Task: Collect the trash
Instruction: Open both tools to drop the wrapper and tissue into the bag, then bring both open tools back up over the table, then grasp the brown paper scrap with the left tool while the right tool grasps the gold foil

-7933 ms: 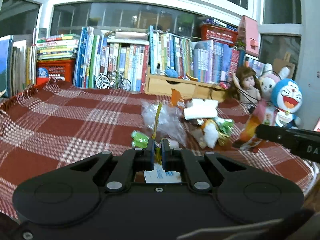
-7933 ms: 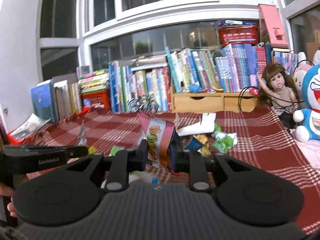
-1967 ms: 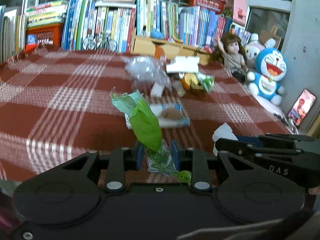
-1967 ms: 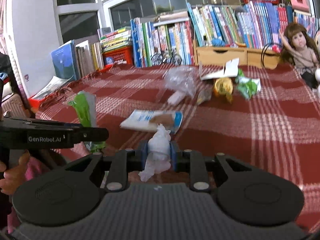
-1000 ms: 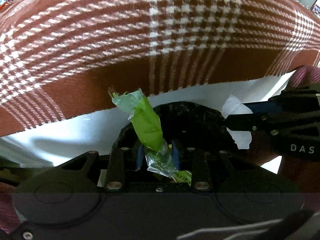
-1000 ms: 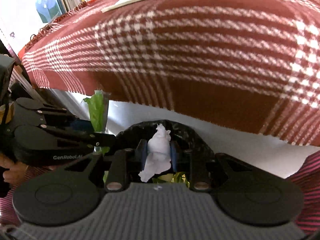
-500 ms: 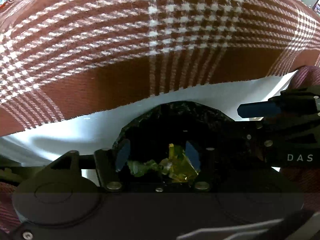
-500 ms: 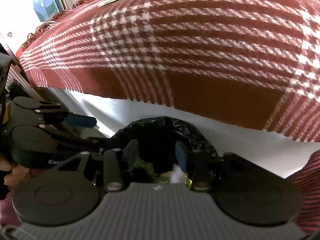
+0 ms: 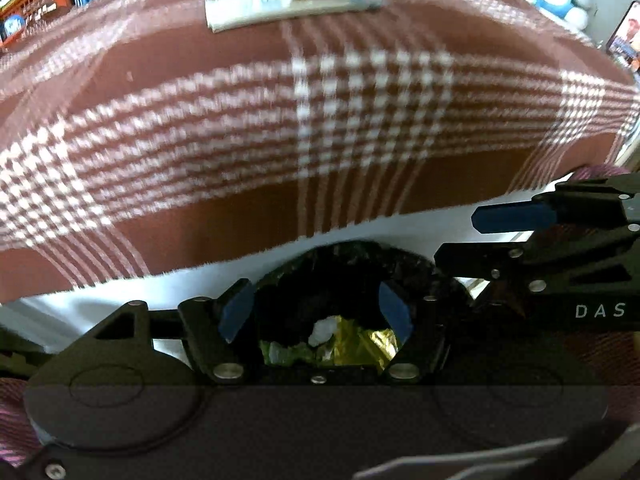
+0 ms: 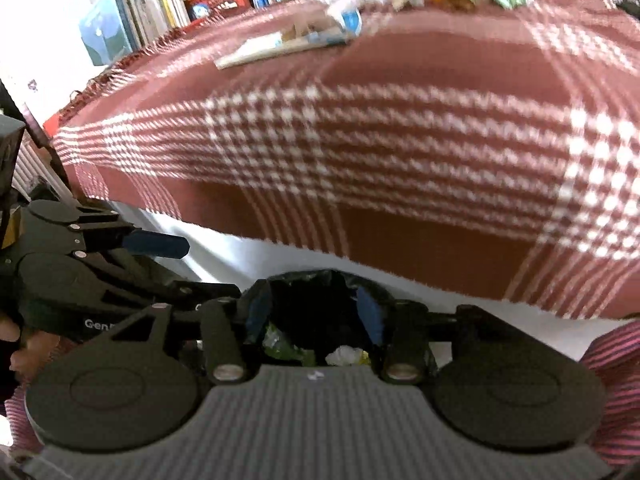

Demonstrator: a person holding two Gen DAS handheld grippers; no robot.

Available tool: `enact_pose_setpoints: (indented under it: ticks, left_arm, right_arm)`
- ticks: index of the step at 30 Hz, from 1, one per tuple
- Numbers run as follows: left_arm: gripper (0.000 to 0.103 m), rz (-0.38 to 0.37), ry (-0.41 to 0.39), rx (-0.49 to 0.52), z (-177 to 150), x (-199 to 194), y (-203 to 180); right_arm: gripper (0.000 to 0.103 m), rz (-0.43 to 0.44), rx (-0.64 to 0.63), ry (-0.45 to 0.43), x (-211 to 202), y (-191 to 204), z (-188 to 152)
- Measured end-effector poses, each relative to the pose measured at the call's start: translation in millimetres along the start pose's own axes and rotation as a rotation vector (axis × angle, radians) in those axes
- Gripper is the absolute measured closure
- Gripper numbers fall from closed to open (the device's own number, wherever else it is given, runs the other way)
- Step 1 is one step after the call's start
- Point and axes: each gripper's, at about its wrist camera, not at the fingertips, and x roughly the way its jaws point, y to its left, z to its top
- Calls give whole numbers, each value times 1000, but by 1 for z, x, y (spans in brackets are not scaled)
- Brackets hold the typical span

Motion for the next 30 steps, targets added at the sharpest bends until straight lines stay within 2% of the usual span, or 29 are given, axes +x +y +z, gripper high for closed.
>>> enact_pose_setpoints:
  ticks: [12, 15, 20, 24, 28, 30]
  left_arm:
    - [27, -32, -197, -4, 34, -75, 11]
    - [19, -33, -255, -25, 43, -81, 20]
    - [14, 16, -329, -105, 66, -76, 35]
    - [12, -4, -369, -190, 79, -63, 44]
    - [13, -10, -406, -175, 97, -54, 40]
    - [20, -23, -442, -143, 104, -53, 34]
  right_arm:
    - [31, 18, -113, -169, -63, 14, 37]
    - [29, 8, -121, -218, -74, 12, 48]
    - [26, -92, -111, -309, -79, 1, 67]
    - [22, -170, -76, -353, -75, -16, 85]
    - [21, -240, -57, -377, -67, -38, 108]
    - [21, -255, -42, -388, -62, -49, 122]
